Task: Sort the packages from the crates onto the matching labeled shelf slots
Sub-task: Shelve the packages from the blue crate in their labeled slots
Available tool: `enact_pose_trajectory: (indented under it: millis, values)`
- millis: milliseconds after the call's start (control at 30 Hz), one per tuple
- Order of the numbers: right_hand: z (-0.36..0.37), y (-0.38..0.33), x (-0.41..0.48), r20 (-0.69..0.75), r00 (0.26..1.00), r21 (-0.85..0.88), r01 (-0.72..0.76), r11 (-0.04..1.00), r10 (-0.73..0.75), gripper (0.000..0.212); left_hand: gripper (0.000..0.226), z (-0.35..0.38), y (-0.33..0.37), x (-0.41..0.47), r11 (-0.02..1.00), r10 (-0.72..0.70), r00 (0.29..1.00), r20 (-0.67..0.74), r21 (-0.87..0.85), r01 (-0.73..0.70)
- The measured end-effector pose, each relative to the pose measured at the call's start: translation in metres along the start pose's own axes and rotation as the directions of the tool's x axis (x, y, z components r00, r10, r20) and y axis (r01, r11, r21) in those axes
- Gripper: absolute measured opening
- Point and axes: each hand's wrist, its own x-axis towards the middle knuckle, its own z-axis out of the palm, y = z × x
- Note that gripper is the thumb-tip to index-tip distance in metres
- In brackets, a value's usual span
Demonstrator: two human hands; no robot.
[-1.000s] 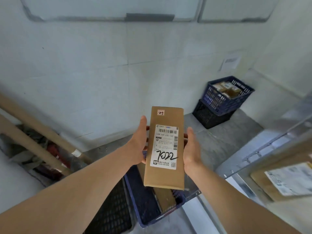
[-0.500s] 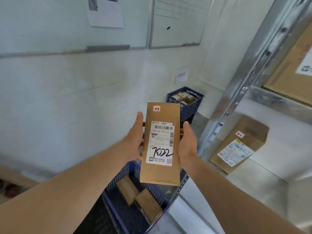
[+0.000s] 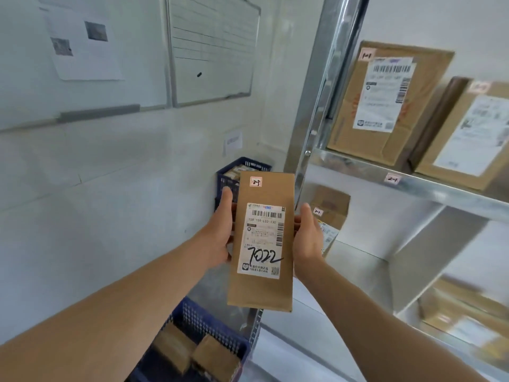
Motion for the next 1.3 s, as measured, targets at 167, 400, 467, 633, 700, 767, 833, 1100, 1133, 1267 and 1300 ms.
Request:
enact_pose_trajectory:
  millis: [167,400,467,633,700,767,833,1100,1133,1267,1300]
  values:
    - [-0.036,-0.003,0.006,-0.099,0.994,-0.016,0.040,0.999,-0.042,0.069,0.077,0.035,0.003,-0.007,1.000,-0.004,0.997,0.082,0.025,0.002]
    - [-0.089,-0.015,0.000,-0.203,0.976,-0.041,0.072,0.997,-0.079,0.059,0.071,0.086,0.000,-0.019,0.998,-0.039,0.987,0.155,0.060,0.030]
    - [-0.110,-0.015,0.000,-0.244,0.966,-0.052,0.075,0.996,-0.086,0.055,0.067,0.105,-0.003,-0.027,0.997,-0.038,0.986,0.165,0.069,0.027]
    - [-0.162,-0.019,-0.009,-0.322,0.943,-0.066,0.070,0.995,-0.088,0.060,0.082,0.155,-0.014,-0.043,0.994,-0.073,0.964,0.257,0.094,0.050]
    - [-0.185,-0.020,-0.013,-0.351,0.932,-0.069,0.069,0.995,-0.089,0.065,0.088,0.176,-0.020,-0.045,0.992,-0.097,0.951,0.293,0.108,0.068]
    - [-0.208,-0.022,-0.017,-0.383,0.919,-0.084,0.064,0.994,-0.092,0.067,0.084,0.198,-0.026,-0.052,0.991,-0.093,0.938,0.334,0.117,0.056]
    - [-0.233,-0.024,-0.020,-0.422,0.902,-0.097,0.056,0.994,-0.092,0.064,0.073,0.220,-0.030,-0.064,0.991,-0.085,0.932,0.351,0.126,0.043]
    - [-0.328,-0.026,-0.031,-0.558,0.821,-0.115,0.063,0.991,-0.117,0.055,0.072,0.303,-0.053,-0.094,0.984,-0.076,0.883,0.463,0.180,-0.009]
    - [-0.338,-0.026,-0.033,-0.570,0.814,-0.109,0.060,0.992,-0.111,0.056,0.071,0.313,-0.056,-0.097,0.984,-0.073,0.878,0.473,0.178,-0.014]
    - [-0.376,-0.028,-0.041,-0.617,0.779,-0.099,0.066,0.993,-0.113,0.051,0.068,0.346,-0.064,-0.114,0.979,-0.066,0.844,0.533,0.199,-0.049]
    - [-0.385,-0.029,-0.043,-0.631,0.767,-0.101,0.067,0.993,-0.116,0.049,0.068,0.354,-0.066,-0.117,0.977,-0.069,0.833,0.549,0.205,-0.054]
